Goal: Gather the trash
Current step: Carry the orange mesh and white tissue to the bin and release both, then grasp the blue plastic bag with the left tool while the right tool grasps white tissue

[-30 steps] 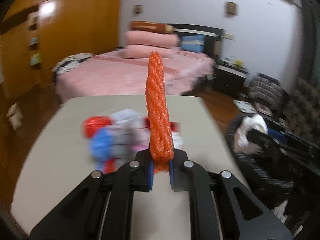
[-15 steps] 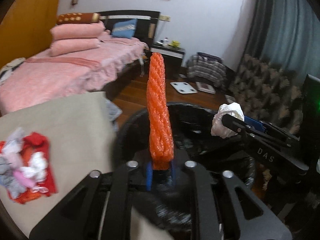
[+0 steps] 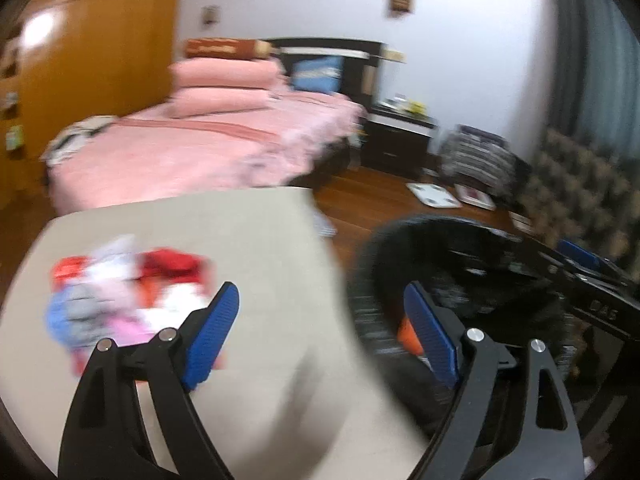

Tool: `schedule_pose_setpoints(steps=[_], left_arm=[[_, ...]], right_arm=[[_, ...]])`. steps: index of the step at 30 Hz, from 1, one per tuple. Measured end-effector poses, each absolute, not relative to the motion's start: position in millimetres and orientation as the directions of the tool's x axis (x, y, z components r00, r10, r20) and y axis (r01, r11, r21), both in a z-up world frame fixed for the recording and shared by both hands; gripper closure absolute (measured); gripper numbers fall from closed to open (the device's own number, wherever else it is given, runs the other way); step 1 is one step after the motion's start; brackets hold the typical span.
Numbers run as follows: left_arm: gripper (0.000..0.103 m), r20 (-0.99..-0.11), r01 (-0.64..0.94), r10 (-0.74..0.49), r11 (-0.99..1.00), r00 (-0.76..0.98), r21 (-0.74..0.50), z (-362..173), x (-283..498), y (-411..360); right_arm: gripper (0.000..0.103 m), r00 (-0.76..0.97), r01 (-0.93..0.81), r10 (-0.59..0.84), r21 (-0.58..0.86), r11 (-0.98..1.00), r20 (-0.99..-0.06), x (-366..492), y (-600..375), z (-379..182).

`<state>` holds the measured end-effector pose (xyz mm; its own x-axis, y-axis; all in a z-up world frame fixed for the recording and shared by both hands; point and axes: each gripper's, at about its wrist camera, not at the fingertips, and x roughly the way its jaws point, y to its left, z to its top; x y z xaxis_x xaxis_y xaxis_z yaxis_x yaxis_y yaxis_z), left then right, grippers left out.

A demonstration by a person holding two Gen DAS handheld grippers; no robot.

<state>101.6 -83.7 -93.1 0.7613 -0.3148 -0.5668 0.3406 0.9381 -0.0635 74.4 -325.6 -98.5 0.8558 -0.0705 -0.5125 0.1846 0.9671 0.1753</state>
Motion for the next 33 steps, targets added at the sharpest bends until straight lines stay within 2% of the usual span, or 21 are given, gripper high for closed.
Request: schedule_pose_setpoints(steps=[7,13,21,31,32,33], left_arm=[[0.021,-0.552,0.087,-0.060,0.996,0.831,0.022,-93.0,104.7,17.9],[0.027,-0.606,-0.084,0.058,0.996,0.794,-0.014,-108.1,114.2,85.6],[0.029,-0.624,-0.109,0.064,0.994,0.779,-0.033,-122.7,137.7,111.0],[0.034,-0.659,-0.108,0.041,0.992,0.751,-0.062,-143.5,150.2,109.5],[0.036,-0.660,-0.105,0.037,0.992,0.750,-0.064,-143.4,151.0,109.6],[0.037,-0.660,-0.102,0.035,0.993,0.750,-0.064,-144.2,150.3,109.8]], right_arm=[[0.006,0.858,-0.018,0.097,0.159,0.987,-0.504,101.3,-223.7,-102.4],[0.007,0.827,-0.109,0.161,0.127,0.986,-0.539,122.8,-156.5,-123.1],[0.019,0.810,-0.158,0.178,0.084,0.984,-0.559,158.2,-117.6,-138.5],[0.021,0.760,-0.191,0.186,0.059,0.980,-0.623,182.8,-95.4,-160.5],[0.024,0.754,-0.200,0.191,0.058,0.978,-0.628,185.0,-93.2,-161.2],[0.031,0.746,-0.214,0.200,0.056,0.975,-0.635,186.9,-90.3,-161.8]])
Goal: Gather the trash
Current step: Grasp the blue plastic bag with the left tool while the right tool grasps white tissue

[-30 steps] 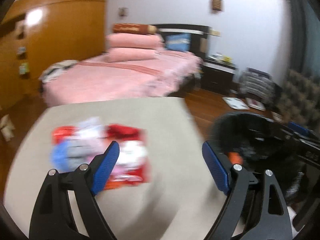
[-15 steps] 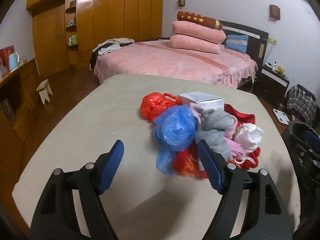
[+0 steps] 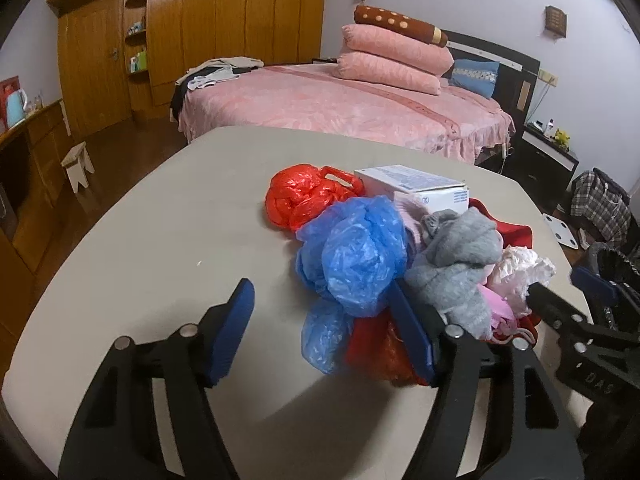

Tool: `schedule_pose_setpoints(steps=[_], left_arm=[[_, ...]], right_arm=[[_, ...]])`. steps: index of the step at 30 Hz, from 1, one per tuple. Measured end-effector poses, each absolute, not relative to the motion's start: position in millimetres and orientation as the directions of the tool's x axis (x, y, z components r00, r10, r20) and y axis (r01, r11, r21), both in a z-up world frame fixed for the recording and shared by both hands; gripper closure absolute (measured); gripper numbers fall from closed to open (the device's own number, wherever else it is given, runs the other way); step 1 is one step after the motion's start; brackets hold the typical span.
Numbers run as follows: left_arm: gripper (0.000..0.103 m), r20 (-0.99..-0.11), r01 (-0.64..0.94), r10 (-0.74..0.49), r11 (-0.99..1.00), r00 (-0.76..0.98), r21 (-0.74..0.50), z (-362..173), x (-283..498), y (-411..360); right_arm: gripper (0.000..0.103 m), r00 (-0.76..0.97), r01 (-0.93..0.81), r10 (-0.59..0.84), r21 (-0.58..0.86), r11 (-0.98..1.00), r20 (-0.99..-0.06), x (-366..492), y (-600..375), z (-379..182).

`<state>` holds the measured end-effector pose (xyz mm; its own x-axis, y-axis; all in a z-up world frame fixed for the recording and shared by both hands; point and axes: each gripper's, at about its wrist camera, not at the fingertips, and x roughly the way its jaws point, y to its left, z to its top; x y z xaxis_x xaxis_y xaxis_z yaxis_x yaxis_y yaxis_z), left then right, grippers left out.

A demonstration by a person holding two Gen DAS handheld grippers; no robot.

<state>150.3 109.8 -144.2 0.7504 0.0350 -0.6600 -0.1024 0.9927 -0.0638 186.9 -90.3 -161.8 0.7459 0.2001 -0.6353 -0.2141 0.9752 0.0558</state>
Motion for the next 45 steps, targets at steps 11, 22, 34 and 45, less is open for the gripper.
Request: schedule_pose_setpoints(steps=[11,22,34,45], left_arm=[[0.091,-0.645,-0.026,-0.041,0.995,0.763,-0.094,-141.9,152.1,106.4],[0.096,-0.611,-0.148,0.074,0.986,0.788,-0.072,-136.9,113.9,128.9],[0.042,-0.664,-0.135,0.048,0.988,0.746,-0.079,-144.6,131.4,133.9],[0.051,-0.718,-0.069,-0.042,0.990,0.695,-0.124,-160.4,163.9,130.3]], right_arm=[[0.077,0.707,-0.315,0.288,0.076,0.946,-0.646,182.1,-78.4,-157.9],[0.077,0.766,-0.221,0.222,0.078,0.972,-0.603,161.6,-106.3,-158.4],[0.077,0.743,-0.216,0.223,0.089,0.972,-0.632,165.8,-109.7,-162.1],[0.077,0.719,-0.217,0.216,0.082,0.973,-0.660,169.2,-106.8,-168.6]])
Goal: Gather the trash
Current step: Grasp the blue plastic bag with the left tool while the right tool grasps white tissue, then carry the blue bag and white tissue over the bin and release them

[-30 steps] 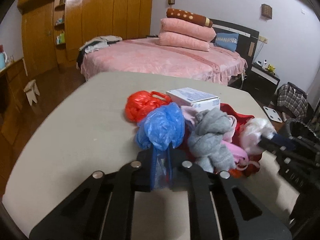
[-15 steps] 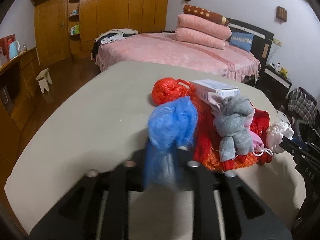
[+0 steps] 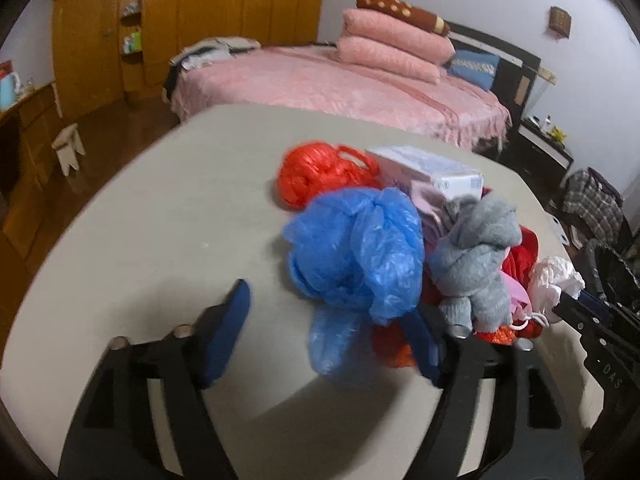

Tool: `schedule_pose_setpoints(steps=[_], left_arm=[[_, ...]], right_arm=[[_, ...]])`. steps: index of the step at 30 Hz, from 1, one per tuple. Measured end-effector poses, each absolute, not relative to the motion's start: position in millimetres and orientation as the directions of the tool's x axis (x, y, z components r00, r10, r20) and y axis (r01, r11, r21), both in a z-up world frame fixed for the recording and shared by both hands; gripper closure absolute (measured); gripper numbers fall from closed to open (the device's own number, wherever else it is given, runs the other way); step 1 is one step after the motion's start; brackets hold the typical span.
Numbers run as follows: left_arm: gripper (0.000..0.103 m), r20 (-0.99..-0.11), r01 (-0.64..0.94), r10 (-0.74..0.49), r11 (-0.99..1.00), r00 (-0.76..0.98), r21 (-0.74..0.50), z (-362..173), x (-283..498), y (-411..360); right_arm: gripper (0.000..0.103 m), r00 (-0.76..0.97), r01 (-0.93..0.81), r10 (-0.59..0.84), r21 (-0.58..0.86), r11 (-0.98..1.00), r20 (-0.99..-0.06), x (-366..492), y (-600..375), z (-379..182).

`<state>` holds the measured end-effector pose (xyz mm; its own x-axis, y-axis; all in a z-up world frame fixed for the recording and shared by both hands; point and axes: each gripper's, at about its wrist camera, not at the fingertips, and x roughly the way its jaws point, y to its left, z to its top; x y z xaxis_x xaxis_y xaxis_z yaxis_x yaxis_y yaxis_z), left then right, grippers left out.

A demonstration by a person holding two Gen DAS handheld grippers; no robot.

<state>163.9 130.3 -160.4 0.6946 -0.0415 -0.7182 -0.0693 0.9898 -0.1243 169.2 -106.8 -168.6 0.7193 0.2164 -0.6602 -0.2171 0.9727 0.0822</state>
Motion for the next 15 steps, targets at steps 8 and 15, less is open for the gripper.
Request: schedule_pose_setpoints(steps=[8,15], left_arm=[[0.094,-0.679,-0.071,-0.058,0.984,0.732,-0.161,-156.0,153.2,135.3],[0.097,-0.604,-0.060,-0.045,0.987,0.796,-0.151,-118.6,124.1,129.5]], right_arm=[[0.077,0.713,-0.212,0.210,0.081,0.974,-0.669,169.3,-106.5,-170.8],[0.077,0.746,-0.235,0.253,0.112,0.965,-0.616,154.6,-116.6,-145.6]])
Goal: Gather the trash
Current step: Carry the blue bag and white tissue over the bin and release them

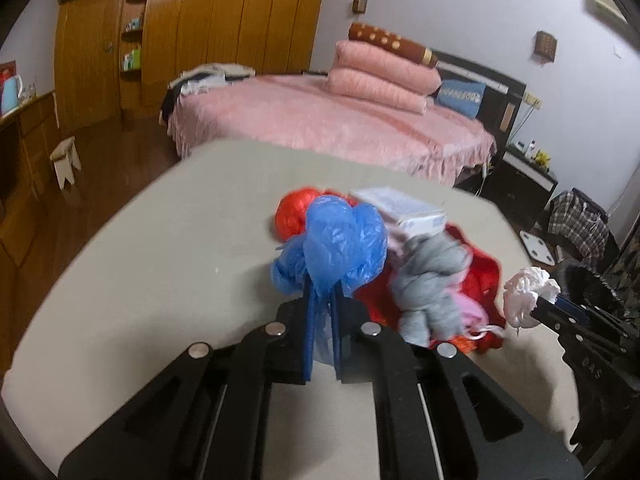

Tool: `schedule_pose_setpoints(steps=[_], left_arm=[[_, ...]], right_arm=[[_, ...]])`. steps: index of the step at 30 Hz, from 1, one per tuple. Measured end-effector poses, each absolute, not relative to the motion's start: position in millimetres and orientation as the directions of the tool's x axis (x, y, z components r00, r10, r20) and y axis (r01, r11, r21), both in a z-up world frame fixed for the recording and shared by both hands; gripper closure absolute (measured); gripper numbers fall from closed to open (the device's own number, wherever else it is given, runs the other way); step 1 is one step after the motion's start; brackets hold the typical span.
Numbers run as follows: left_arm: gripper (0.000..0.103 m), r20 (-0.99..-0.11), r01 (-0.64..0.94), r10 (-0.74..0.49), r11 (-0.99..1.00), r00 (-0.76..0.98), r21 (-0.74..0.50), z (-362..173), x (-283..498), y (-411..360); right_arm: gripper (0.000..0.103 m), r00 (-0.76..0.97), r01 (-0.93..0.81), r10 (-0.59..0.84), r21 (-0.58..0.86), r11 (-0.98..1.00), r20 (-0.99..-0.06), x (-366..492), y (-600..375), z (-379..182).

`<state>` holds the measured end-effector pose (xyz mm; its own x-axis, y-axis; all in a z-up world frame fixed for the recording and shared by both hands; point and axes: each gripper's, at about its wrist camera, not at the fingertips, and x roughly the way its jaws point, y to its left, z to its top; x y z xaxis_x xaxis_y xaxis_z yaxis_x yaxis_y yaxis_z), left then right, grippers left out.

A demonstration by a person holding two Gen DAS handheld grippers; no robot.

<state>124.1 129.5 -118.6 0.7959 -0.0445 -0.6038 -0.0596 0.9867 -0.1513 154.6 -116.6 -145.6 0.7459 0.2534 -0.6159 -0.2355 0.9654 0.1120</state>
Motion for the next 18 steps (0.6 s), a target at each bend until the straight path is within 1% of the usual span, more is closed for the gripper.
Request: schedule_pose_setpoints(steps=[4,10,16,18], left_arm=[[0.097,-0.563,-0.045,-0.051,0.987,0.825,-0.155,-97.9,108.4,121.6],[0.097,-0.541,0.020,-0.098,0.989,0.835,-0.148,-81.7,97.3,92.9],[0.097,-0.515,0.156,-0.213,0.976,0.830,-0.152,-66.0,96.6,36.6],[0.097,-0.508,0.220,-0.274,0.961,0.817,-0.165,-62.2,96.9,9.3]], right_arm=[[0.077,0.764,-0.229,0.277,0.157,0.961,-0.582,147.9,-131.0,-126.1],[0.077,0.780,-0.217,0.274,0.167,0.962,-0.563,134.7,-151.0,-109.5],[0.077,0.810,-0.162,0.232,0.175,0.971,-0.539,119.0,-189.3,-90.4],[0.077,0.822,-0.133,0.207,0.175,0.976,-0.531,114.8,-205.2,-84.3]])
